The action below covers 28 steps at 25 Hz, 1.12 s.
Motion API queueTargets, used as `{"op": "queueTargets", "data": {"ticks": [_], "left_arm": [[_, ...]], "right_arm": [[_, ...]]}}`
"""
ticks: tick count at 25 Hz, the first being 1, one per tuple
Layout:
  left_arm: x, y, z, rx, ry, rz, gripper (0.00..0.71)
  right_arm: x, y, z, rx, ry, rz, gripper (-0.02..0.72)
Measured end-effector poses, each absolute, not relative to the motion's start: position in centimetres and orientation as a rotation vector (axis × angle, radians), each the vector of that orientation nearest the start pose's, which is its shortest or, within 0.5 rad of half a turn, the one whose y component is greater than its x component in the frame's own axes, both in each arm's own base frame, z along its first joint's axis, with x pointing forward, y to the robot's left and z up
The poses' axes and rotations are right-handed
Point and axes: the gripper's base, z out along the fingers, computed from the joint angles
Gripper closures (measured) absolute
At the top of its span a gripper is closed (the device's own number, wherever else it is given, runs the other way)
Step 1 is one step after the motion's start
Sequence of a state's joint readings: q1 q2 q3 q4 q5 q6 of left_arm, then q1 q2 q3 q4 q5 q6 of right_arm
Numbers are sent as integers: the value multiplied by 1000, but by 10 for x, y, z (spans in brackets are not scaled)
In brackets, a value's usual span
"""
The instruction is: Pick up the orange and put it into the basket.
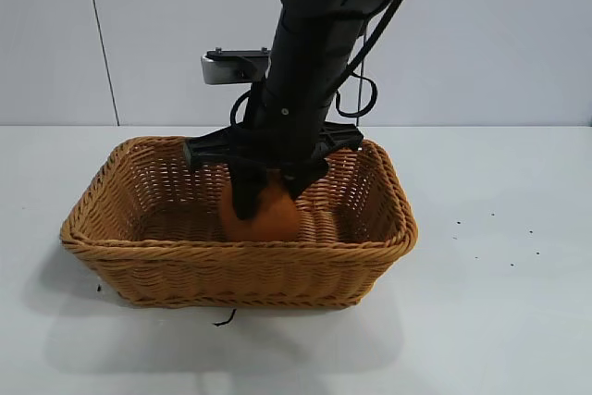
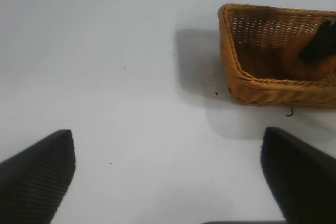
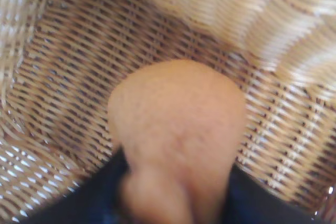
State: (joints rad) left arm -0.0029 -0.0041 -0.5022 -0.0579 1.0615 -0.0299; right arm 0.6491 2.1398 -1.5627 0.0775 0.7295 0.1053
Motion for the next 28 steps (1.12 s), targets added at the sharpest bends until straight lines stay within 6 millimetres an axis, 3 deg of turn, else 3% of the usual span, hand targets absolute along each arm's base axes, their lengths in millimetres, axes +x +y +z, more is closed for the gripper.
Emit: {"op": "queueTargets", "data": {"ticks": [2,6,18,23,28], "left_arm": [[-6,-5,278,-25,2038,-90,18],[-6,-5,278,-25,2038,-90,18],[-6,-5,278,-25,2038,-90,18],[-6,-5,278,-25,2038,-90,18],[-6,-5,278,-25,2038,-90,18]], "right_arm": [[353,274,157,-701,2749,260,60],[350,271,170,-721,2767,242,16],[366,268,271,-772,2699,64,14],[385,241,282,-676,2697,15,14],[411,190,282,-508,2739,-22,10]]}}
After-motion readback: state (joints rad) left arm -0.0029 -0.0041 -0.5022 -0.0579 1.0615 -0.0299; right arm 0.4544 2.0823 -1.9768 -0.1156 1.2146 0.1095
